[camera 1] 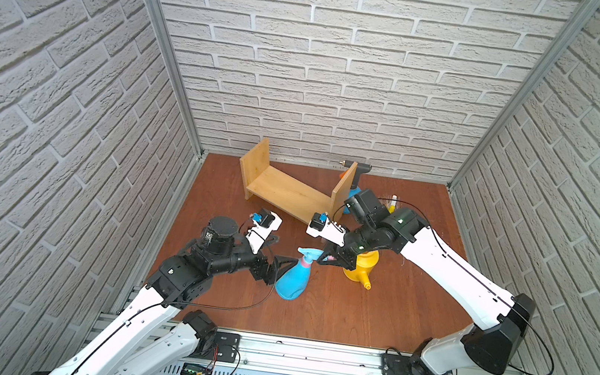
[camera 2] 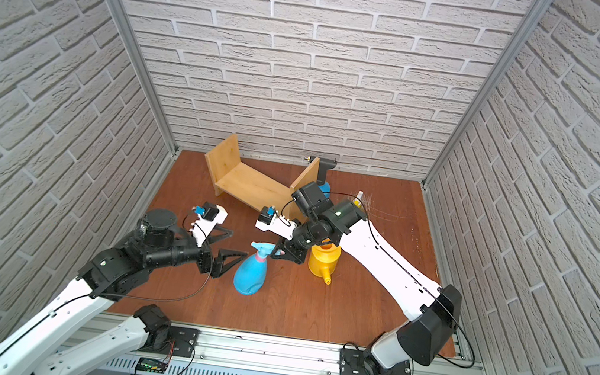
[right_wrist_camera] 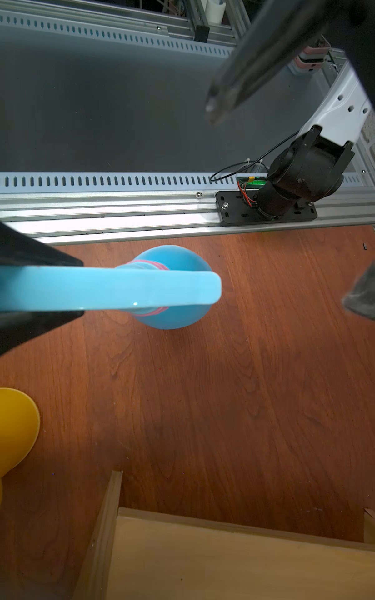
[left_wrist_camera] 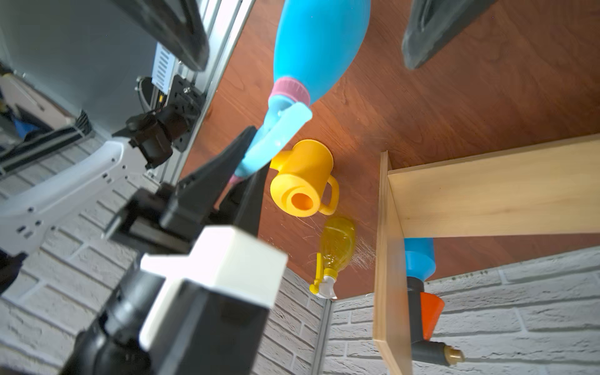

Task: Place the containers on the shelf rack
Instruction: 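Pick up a container from the center of the board.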

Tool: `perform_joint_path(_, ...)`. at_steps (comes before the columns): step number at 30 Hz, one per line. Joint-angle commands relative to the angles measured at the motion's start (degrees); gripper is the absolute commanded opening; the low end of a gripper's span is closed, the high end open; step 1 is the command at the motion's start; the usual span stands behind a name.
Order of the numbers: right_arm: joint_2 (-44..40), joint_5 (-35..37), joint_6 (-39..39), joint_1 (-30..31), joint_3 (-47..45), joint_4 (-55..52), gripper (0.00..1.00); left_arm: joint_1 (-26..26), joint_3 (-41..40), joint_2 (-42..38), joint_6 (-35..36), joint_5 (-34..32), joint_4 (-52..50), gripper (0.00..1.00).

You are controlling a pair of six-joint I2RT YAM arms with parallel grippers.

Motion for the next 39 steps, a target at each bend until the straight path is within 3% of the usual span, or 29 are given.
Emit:
perform_joint_path(1,-2.67,-5.22,-6.61,-0.52,-0.99,-1.76,0.03,-0.29,-0.27,3.00,8.02,6.72,3.43,0.98)
perform_joint_path(10,-2.82,-9.95,-11.60,-0.50,-0.25,-3.05,0.04,-0.30,2.08,13.41,6.99,16.96,9.51,0.89)
perform_joint_path(19,-2.45,-12.81,-13.69,-0.89,2.43,-4.54,0.04,-0.34,2.37,16.83,4.27,24.42,13.55,0.72)
perform_joint_path(27,-2.80,-16.78,-13.99,-3.01,3.86,-4.65,0.04,-0.37,1.76,16.28,3.65,26.03,14.53,0.62)
perform_joint_path(36,-2.71,-18.22,-14.08,-3.16,4.09,-4.60,0.04,-0.36,2.99,18.57,2.80,29.03,14.46,0.36)
perform_joint_path(39,-2.71,-18.53,-14.01,-3.20,4.14,-4.58,0.03,-0.32,3.35,18.46,2.92,29.15,14.47,0.19)
